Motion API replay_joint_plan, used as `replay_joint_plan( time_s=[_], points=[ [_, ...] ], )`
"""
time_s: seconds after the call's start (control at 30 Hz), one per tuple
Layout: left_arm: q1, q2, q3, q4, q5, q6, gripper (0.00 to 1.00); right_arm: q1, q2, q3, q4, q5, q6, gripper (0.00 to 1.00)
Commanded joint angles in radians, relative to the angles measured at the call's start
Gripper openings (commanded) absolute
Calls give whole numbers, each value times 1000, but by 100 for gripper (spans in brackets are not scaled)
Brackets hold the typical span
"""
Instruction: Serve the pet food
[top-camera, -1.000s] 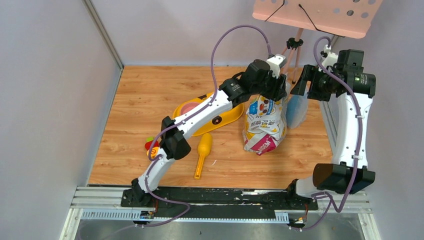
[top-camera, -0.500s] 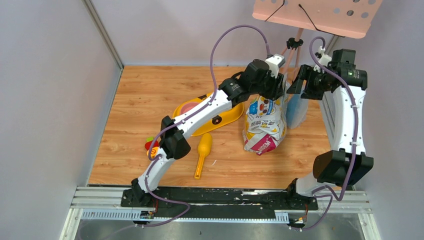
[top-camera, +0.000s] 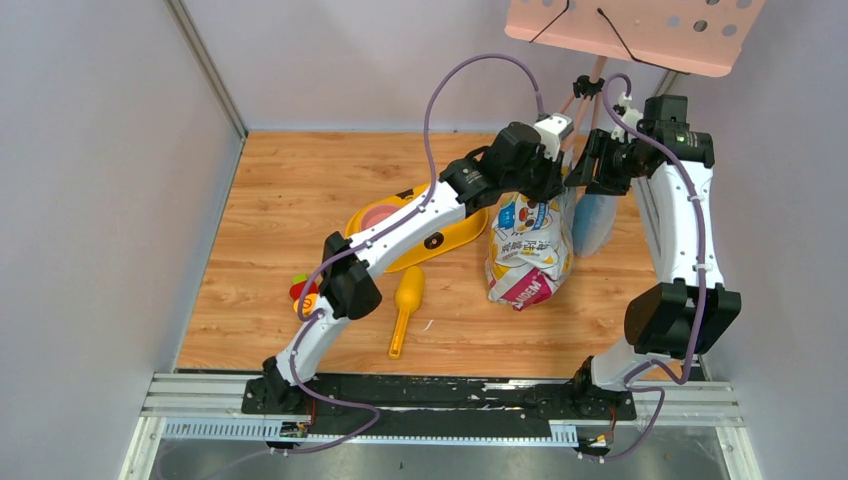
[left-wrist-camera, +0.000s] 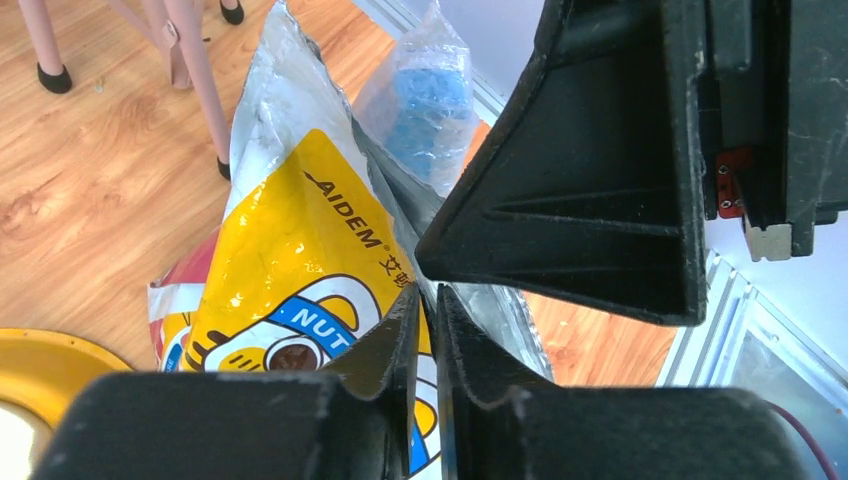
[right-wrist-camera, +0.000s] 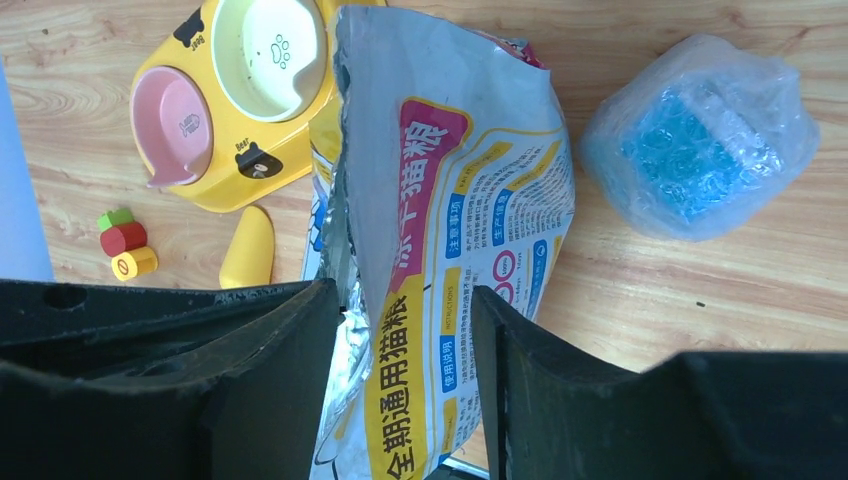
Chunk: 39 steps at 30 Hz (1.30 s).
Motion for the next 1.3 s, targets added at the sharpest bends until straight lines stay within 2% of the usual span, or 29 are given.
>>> replay_joint_plan(
  time_s=[0.0, 0.1, 0.23, 0.3, 0.33, 0.6, 0.77, 0.83, 0.87, 0.9, 0.93, 1.0, 1.1, 1.27],
  points=[
    [-6, -54, 2, 0, -14, 33, 13, 2, -22, -14, 31, 25, 19, 48],
    [-5, -55, 2, 0, -15, 42, 2, 2, -33, -28, 28, 23, 19, 38],
    [-6, -60, 2, 0, -17, 69, 0, 2, -37, -36, 19, 25, 14, 26],
    [-6, -67, 5, -2, -26, 95, 0, 2, -40, -31, 13, 33, 3, 5],
    [-6, -70, 6, -10, -32, 126, 0, 2, -41, -22, 6, 50, -4, 0],
    [43, -194, -43, -38, -196, 427, 0, 2, -68, 166, -66, 191, -143, 0],
    [91, -251, -60, -34, -196, 437, 0, 2, -68, 218, -90, 180, -139, 0],
    [93, -267, -79, -42, -158, 394, 0, 2, -63, 205, -95, 141, -118, 0],
    [93, -275, -96, -41, -83, 384, 0, 2, -60, 197, -100, 117, -107, 0],
    [94, -278, -104, -41, -44, 328, 10, 2, -55, 189, -107, 88, -97, 0],
    [94, -282, -119, -41, 31, 299, 37, 3, -52, 179, -113, 57, -93, 4],
    [94, -288, -142, -30, 144, 218, 61, 5, -52, 161, -130, 10, -93, 23],
    [85, -289, -160, -34, 157, 133, 70, 7, -66, 111, -138, -7, -81, 40],
    [67, -270, -196, -51, 134, 69, 73, 8, -97, 25, -151, 6, -42, 49]
  ],
)
